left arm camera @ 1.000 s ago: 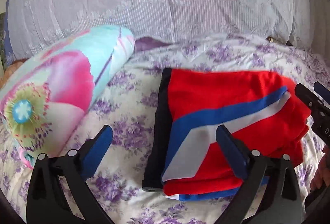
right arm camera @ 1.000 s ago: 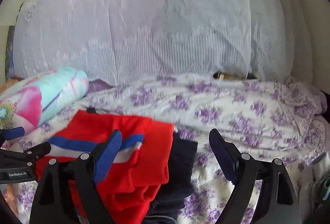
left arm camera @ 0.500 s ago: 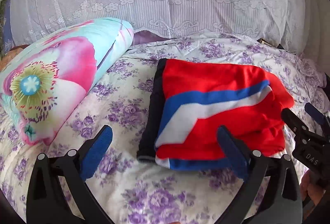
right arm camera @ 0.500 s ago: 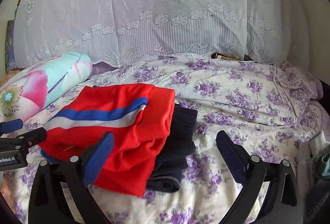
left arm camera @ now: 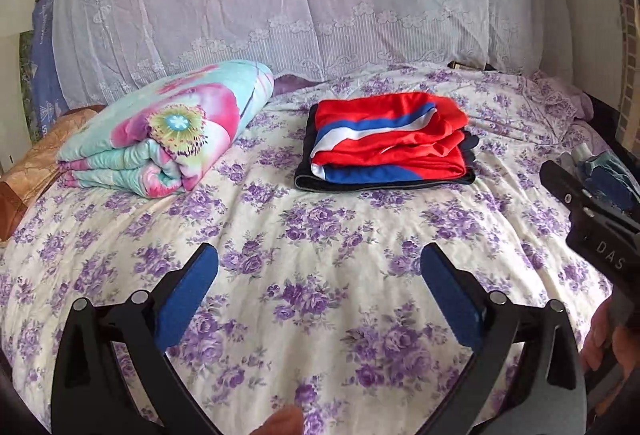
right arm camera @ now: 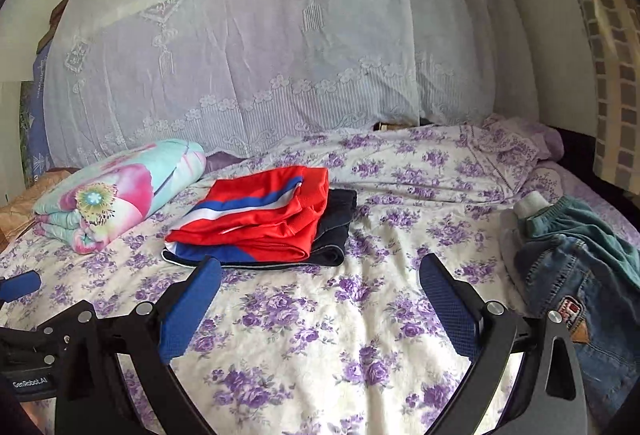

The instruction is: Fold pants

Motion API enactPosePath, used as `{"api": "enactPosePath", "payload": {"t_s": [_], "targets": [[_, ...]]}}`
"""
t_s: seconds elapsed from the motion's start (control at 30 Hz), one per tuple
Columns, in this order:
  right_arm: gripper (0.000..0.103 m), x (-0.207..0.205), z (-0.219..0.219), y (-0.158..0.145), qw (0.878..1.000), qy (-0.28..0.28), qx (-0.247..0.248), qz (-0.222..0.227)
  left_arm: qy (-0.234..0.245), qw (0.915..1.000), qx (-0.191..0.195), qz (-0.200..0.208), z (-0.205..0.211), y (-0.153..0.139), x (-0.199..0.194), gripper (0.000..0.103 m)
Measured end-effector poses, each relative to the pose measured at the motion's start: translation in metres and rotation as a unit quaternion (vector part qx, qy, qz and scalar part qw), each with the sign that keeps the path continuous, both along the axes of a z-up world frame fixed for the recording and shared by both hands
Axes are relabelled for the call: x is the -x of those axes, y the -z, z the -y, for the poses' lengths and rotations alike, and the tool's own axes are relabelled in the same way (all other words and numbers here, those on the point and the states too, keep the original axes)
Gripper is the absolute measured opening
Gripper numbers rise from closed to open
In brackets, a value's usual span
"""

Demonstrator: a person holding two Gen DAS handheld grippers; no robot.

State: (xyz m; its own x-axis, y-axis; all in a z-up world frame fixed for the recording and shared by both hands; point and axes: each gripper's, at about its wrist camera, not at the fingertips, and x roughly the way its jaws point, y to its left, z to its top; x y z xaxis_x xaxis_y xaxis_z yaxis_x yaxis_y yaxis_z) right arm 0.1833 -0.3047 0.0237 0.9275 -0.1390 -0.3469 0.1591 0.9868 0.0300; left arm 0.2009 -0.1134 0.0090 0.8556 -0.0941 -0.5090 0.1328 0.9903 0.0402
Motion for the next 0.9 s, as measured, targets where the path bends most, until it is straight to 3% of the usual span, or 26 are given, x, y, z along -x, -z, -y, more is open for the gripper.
{"api": "enactPosePath", "payload": {"t_s": [0.17, 0.43, 0.6, 0.9], "targets": [[0.099, 0.020, -0.008, -0.001, 0.999, 0.002, 0.014, 0.035, 0.005, 0.9987, 0.008, 0.050, -0.002, -0.022, 0.027, 0.099], [0.099, 0.018, -0.009, -0.001, 0.999, -0.011, 0.002, 0.031, 0.011, 0.9973, 0.005, 0.072, -0.007, -0.023, 0.032, 0.099], [0.099, 0.014, -0.012, 0.004, 1.000, -0.021, -0.002, 0.015, 0.006, 0.9983, 0.037, 0.043, -0.017, -0.017, 0.022, 0.099], [0.099, 0.016, -0.020, 0.005, 0.999, -0.030, 0.014, 0.017, -0.001, 0.9987, 0.039, 0.032, -0.020, -0.014, 0.019, 0.099]]}}
